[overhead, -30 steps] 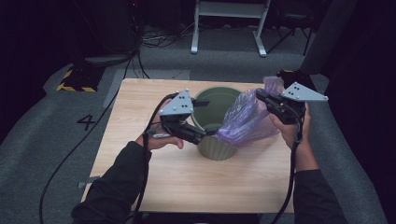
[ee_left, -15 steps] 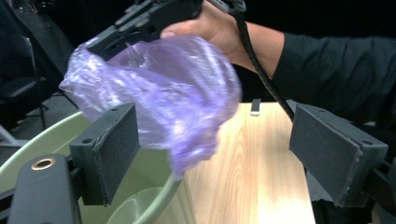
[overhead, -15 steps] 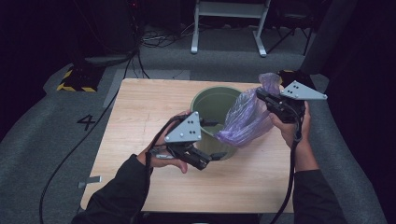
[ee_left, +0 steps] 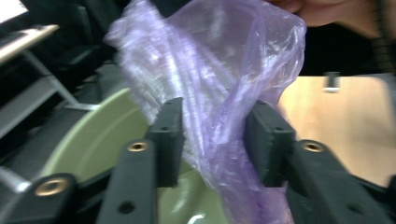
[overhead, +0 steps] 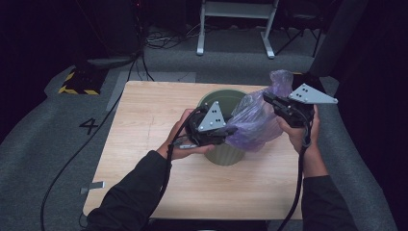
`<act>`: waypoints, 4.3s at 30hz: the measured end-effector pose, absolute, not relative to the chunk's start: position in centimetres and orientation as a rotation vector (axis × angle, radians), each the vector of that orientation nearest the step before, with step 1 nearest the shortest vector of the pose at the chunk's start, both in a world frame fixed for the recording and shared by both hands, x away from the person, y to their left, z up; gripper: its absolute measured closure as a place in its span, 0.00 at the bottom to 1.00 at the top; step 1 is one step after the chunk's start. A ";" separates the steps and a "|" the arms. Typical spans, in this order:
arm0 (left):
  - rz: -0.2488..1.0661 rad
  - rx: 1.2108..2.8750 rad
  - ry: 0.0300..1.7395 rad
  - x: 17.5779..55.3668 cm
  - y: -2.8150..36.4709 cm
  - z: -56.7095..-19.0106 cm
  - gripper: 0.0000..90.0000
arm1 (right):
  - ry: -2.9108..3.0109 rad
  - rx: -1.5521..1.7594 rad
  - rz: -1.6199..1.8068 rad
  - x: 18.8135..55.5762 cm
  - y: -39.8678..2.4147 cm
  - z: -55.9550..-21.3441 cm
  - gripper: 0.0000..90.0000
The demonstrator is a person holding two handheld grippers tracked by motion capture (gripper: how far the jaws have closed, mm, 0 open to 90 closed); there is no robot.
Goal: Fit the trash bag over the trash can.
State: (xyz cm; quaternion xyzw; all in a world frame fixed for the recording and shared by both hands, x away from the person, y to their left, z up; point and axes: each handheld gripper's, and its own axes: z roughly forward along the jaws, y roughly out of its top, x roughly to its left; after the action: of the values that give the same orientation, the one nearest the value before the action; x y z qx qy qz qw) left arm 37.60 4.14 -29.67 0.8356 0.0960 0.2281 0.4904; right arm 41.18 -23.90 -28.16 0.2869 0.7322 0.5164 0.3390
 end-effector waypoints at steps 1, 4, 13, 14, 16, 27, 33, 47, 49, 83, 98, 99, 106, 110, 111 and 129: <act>0.576 2.038 0.222 38.1 4.3 -29.7 0.80 | 1.896 0.746 1.339 41.1 -24.0 -28.1 1.00; 0.577 2.065 0.209 38.8 4.4 -30.0 0.91 | 1.902 0.717 1.367 40.8 -24.0 -28.1 0.99; 0.608 2.105 0.255 40.7 5.0 -30.9 0.99 | 1.957 0.698 1.436 39.6 -24.6 -27.9 0.58; 0.600 2.089 0.279 41.2 5.3 -31.0 0.99 | 1.968 0.692 1.439 39.4 -24.8 -27.9 0.53; 0.579 2.088 0.298 41.8 5.6 -31.2 0.99 | 1.998 0.670 1.441 38.7 -25.3 -28.0 0.45; 0.579 2.113 0.363 43.5 5.9 -32.2 0.99 | 2.073 0.593 1.421 33.6 -28.9 -31.5 0.27; 0.545 2.100 0.384 44.2 5.5 -32.3 0.98 | 2.152 0.573 1.321 32.5 -27.4 -33.4 0.24; 0.523 2.113 0.388 44.8 5.5 -32.6 0.90 | 2.063 0.678 1.110 34.1 -25.9 -37.6 0.97; 0.508 2.103 0.387 44.8 5.4 -32.6 0.84 | 2.015 0.685 1.141 33.9 -26.3 -37.3 1.00; 0.556 2.188 0.458 44.8 3.7 -32.3 0.37 | 1.809 0.668 1.182 34.6 -24.7 -32.0 0.99; 0.374 2.060 0.287 42.2 4.9 -30.5 0.24 | 1.932 0.526 1.146 35.1 -20.8 -31.8 1.00; 0.358 2.055 0.264 41.9 4.7 -30.4 0.24 | 1.932 0.526 1.146 35.1 -20.8 -31.8 1.00; 0.337 2.075 0.176 40.3 2.7 -30.4 0.23 | 1.992 0.504 1.143 35.7 -19.4 -31.8 1.00; 0.433 2.129 0.231 40.3 1.6 -30.9 0.46 | 2.000 0.472 1.147 35.4 -18.7 -31.7 1.00; 0.449 2.141 0.226 40.3 1.6 -31.0 0.53 | 2.004 0.469 1.150 35.2 -18.6 -31.6 1.00; 0.544 2.176 0.252 41.3 3.7 -31.9 0.98 | 2.011 0.578 1.266 33.3 -21.8 -30.9 0.41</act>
State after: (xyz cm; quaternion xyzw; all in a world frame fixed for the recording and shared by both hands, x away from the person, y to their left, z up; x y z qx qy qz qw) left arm 41.34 3.74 -31.94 0.8714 0.1010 0.2177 0.4279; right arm 33.26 -21.83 -30.86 0.2224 0.7729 0.4867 0.3410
